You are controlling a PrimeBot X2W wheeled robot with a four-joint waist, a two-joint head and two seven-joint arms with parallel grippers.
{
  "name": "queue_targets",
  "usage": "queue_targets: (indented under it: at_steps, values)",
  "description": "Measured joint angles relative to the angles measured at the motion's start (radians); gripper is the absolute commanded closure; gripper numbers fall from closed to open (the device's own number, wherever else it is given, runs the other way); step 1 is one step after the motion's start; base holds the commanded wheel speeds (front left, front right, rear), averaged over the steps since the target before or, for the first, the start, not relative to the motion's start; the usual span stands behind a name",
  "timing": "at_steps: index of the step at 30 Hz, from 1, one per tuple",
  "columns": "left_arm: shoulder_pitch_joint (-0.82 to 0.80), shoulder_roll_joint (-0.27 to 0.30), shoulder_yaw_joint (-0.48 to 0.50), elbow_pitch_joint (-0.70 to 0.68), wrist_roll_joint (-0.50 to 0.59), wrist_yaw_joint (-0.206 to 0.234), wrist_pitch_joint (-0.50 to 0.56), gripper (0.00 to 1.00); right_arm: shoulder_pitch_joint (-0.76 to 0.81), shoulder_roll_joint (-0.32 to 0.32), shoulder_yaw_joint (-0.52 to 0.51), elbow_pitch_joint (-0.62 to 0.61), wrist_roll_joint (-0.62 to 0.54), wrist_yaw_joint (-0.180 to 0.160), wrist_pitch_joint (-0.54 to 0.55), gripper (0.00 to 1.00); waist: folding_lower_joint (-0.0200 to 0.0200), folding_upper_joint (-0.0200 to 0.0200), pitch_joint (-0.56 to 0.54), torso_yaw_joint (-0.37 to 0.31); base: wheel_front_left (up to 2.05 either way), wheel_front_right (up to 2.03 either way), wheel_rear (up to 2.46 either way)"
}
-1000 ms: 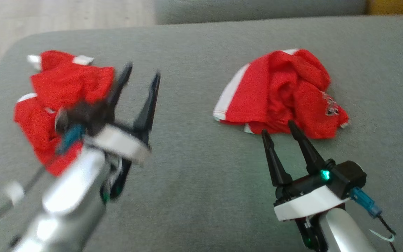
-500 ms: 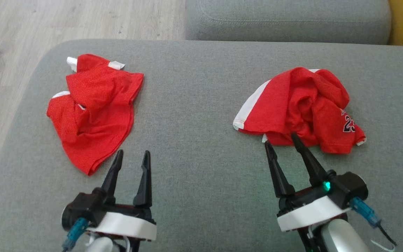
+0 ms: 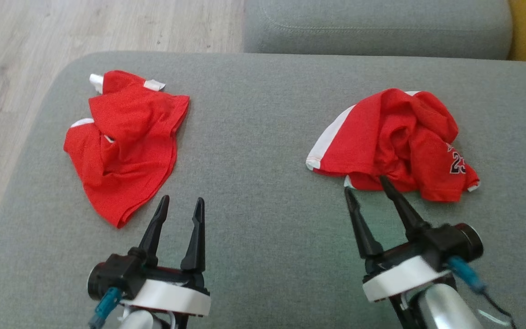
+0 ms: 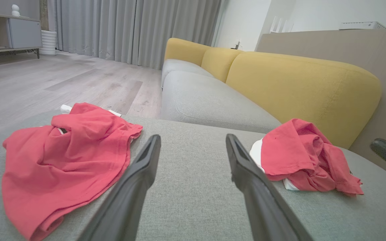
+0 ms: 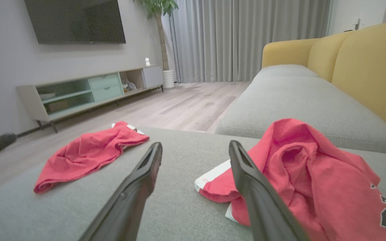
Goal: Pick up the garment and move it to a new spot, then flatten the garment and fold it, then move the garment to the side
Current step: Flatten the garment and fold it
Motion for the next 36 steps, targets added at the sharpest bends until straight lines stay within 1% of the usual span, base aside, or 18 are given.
queue_targets:
  at_steps: [4, 11, 17, 22, 27, 29, 30, 31, 32, 36]
  values:
    - [-0.002, -0.019, 0.022, 0.006, 0.016, -0.019, 0.000, 0.00, -0.058, 0.000, -0.002, 0.085, -0.150, 0.000, 0.002, 0.00, 0.0000, 0.0000, 0.015, 0.011, 0.00, 0.00, 0.00]
    - [-0.008, -0.051, 0.029, 0.034, 0.032, -0.057, 0.000, 0.00, -0.237, -0.001, -0.013, 0.258, -0.372, 0.000, 0.144, 0.00, 0.0002, 0.0000, 0.053, 0.051, 0.00, 0.00, 0.00]
    - [-0.030, -0.077, 0.041, 0.052, 0.045, -0.080, 0.000, 0.00, -0.327, -0.001, -0.058, 0.403, -0.489, 0.000, 0.244, 0.00, 0.0002, 0.0000, 0.084, 0.096, 0.00, 0.00, 0.00]
    - [-0.031, -0.085, 0.057, 0.057, 0.052, -0.097, 0.000, 0.00, -0.370, -0.003, -0.100, 0.482, -0.570, 0.001, 0.292, 0.00, 0.0002, 0.0000, 0.108, 0.126, 0.00, 0.00, 0.00]
    - [-0.034, -0.100, 0.063, 0.059, 0.062, -0.107, 0.000, 0.00, -0.398, -0.001, -0.140, 0.514, -0.639, 0.001, 0.313, 0.00, 0.0000, 0.0000, 0.129, 0.143, 0.00, 0.00, 0.00]
    - [-0.037, -0.105, 0.070, 0.059, 0.062, -0.114, 0.000, 0.00, -0.414, -0.001, -0.155, 0.522, -0.647, 0.001, 0.314, 0.00, 0.0001, 0.0000, 0.136, 0.144, 0.00, 0.00, 0.00]
    - [-0.040, -0.107, 0.075, 0.059, 0.062, -0.114, 0.000, 0.00, -0.418, -0.001, -0.159, 0.524, -0.647, 0.001, 0.317, 0.15, 0.0001, 0.0000, 0.139, 0.144, 0.00, 0.00, 0.00]
    - [-0.044, -0.108, 0.080, 0.059, 0.063, -0.114, 0.000, 0.00, -0.420, -0.001, -0.161, 0.524, -0.646, 0.001, 0.318, 0.74, 0.0001, 0.0000, 0.142, 0.143, 0.00, 0.00, 0.00]
    - [-0.049, -0.109, 0.084, 0.060, 0.063, -0.115, 0.000, 0.00, -0.422, 0.000, -0.161, 0.525, -0.646, 0.001, 0.318, 1.00, 0.0001, 0.0000, 0.144, 0.142, 0.00, 0.00, 0.00]
    - [-0.053, -0.110, 0.089, 0.064, 0.070, -0.123, 0.000, 0.00, -0.423, -0.001, -0.172, 0.529, -0.628, 0.001, 0.305, 1.00, 0.0001, 0.0000, 0.144, 0.134, 0.00, 0.00, 0.00]
